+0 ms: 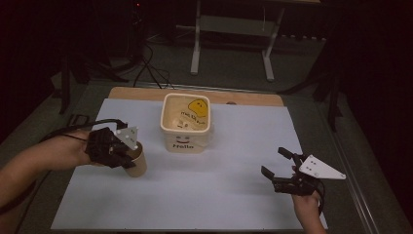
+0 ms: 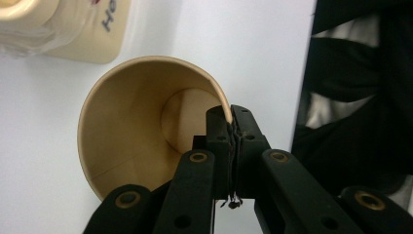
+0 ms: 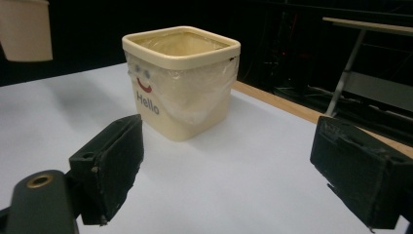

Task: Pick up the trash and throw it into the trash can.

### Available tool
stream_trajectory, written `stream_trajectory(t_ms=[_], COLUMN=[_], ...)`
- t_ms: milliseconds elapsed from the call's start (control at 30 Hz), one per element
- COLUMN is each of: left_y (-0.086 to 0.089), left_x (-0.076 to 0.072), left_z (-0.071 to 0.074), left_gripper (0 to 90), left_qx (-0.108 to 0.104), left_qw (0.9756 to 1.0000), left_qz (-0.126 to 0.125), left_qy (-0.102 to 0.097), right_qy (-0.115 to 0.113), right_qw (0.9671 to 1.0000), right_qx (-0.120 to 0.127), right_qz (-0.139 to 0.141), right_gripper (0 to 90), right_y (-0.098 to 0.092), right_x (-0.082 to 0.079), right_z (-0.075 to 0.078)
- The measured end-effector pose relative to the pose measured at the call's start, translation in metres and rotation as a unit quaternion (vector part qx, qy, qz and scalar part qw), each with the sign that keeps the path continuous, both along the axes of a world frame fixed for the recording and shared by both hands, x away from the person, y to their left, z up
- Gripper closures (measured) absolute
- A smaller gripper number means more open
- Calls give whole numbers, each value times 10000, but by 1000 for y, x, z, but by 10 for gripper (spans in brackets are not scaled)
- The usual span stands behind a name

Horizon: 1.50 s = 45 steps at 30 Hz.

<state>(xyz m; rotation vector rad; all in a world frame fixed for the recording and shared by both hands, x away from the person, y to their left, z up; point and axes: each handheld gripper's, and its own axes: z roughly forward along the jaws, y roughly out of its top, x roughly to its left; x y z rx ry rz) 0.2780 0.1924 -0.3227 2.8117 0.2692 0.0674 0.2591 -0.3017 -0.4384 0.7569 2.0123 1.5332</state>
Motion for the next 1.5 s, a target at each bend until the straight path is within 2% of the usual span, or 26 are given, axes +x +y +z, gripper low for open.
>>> stream_trajectory(t_ms=[200,233,367,433,467,500,533,633,667,767,800,833,900,933,967,1100,1133,1267,1333,1367,1400,1467,1500], left_y=[-8,-9,-14,-16,-17,-18,-20,-24,-26,-32,-35,-37,-42,-44,-47,-56,-58,-66,-70,-71,-72,-73,-74], left_x=[-1,0,0,1,2,2,2,4,5,8,8,10,12,15,17,25,26,34,38,41,43,49,51], left_z=[17,20,32,38,41,43,45,50,52,58,60,63,69,72,75,85,87,97,100,101,102,104,105], left_gripper=[889,889,889,890,890,890,890,889,890,890,890,890,890,890,890,889,889,889,889,889,889,889,889], left_qx=[-55,-80,-118,-110,-158,-154,-106,-101,-96,-17,4,6,49,63,89,106,133,77,89,97,115,101,101], left_qw=[9999,9999,9997,9997,9995,9996,9995,9995,9995,9992,9989,9990,9986,9986,9982,9979,9975,9972,9969,9973,9969,9971,9968], left_qz=[-85,-93,-157,-208,-206,-201,-242,-264,-277,-372,-395,-408,-457,-484,-503,-547,-580,-611,-611,-598,-608,-601,-591], left_qy=[-65,11,-107,-85,-153,-98,-164,-171,-119,-160,-237,-207,-276,-221,-310,-319,-387,-423,-478,-426,-483,-466,-535], right_qy=[10,13,9,13,16,11,9,3,4,28,21,24,28,29,33,34,25,35,34,27,18,22,27], right_qw=[10000,10000,10000,10000,10000,10000,10000,10000,10000,10000,10000,10000,10000,10000,10000,10000,10000,10000,10000,10000,10000,10000,10000], right_qx=[25,11,13,20,24,40,35,22,16,24,10,11,19,7,23,50,49,50,55,42,37,39,36], right_qz=[3,4,14,1,-1,-2,-8,2,13,8,5,10,16,15,19,22,22,26,30,36,32,32,28], right_gripper=[123,123,123,122,123,123,123,122,123,123,123,123,123,123,123,123,123,123,122,123,123,123,123], right_y=[0,0,0,0,-1,-1,-1,0,0,0,1,1,1,1,1,0,0,0,0,0,0,0,0], right_x=[0,0,0,0,0,0,0,-1,0,0,0,0,0,0,0,0,0,0,0,0,0,0,0], right_z=[0,0,0,0,0,0,0,0,0,0,0,0,-1,-1,-1,-1,-1,-1,-1,-1,-1,-1,-1])
